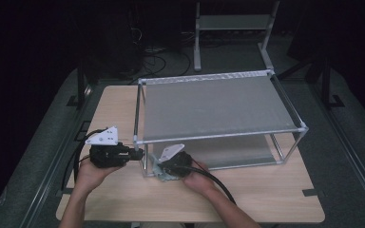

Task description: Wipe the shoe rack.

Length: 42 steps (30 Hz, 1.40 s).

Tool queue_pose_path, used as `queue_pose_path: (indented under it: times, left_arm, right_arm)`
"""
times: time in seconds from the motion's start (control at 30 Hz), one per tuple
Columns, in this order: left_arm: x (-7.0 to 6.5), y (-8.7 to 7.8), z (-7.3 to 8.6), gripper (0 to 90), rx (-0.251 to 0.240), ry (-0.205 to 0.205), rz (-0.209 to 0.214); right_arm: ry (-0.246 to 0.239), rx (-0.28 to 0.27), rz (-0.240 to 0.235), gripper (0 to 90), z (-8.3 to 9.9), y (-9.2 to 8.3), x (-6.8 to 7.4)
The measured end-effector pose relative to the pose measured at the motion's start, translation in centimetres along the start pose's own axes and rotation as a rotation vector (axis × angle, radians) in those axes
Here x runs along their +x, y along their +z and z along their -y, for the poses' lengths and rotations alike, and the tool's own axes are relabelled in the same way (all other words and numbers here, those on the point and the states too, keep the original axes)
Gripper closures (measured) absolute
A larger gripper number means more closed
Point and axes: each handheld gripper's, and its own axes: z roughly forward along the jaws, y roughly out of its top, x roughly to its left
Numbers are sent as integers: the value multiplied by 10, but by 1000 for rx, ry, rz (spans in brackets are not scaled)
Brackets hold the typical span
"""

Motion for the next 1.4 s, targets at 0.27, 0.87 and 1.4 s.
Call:
queue_pose_path:
  times: [0.27,0.87,1.4]
  left_arm:
    - [1,-2,3,812,-15,-6,-5]
    - [1,-3,6,811,-28,-17,-3]
    - [-1,-3,7,811,-36,-21,-3]
  right_arm:
    - [21,9,15,835,9,-9,-6]
    - [73,-15,13,836,8,-5,-2]
    - [59,-4,-1,834,8,-6,-4]
